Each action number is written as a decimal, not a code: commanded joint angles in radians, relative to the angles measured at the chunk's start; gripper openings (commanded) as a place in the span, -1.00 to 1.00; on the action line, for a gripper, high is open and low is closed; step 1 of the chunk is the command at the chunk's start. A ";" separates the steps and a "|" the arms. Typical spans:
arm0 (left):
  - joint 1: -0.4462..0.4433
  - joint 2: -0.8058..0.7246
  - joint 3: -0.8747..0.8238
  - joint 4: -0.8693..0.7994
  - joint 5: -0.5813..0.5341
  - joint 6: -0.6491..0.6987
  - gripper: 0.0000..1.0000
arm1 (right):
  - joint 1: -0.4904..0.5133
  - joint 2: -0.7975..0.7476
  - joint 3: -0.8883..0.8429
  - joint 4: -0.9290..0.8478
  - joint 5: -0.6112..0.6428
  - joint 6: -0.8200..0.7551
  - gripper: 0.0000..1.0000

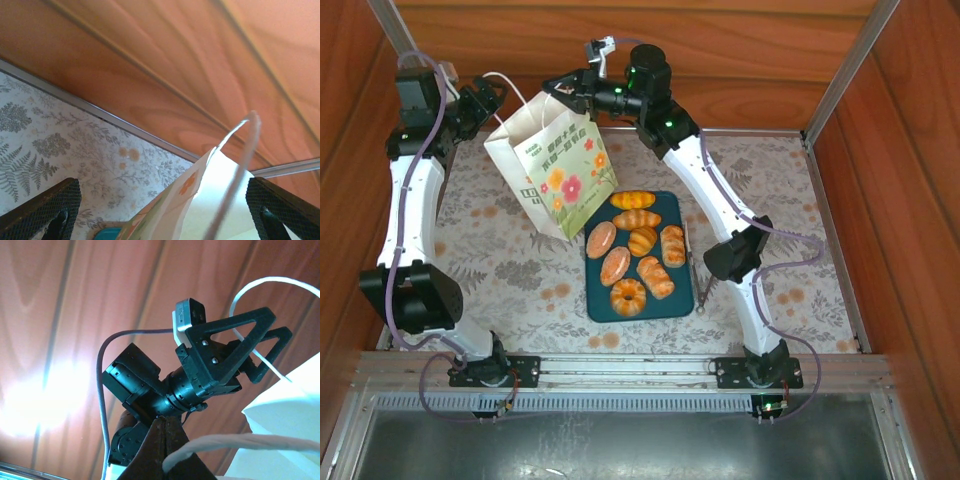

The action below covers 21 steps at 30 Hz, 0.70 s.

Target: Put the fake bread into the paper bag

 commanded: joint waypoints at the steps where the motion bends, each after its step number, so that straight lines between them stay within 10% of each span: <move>1: 0.011 0.017 0.035 0.032 0.003 -0.008 0.78 | 0.015 -0.031 0.000 0.035 -0.035 0.008 -0.99; 7: 0.013 0.029 0.050 0.056 0.007 -0.024 0.52 | 0.020 -0.030 -0.010 0.032 -0.041 0.005 -0.99; 21: 0.054 -0.055 -0.029 0.111 -0.014 -0.067 -0.94 | 0.018 -0.026 -0.065 0.027 -0.095 -0.008 -1.00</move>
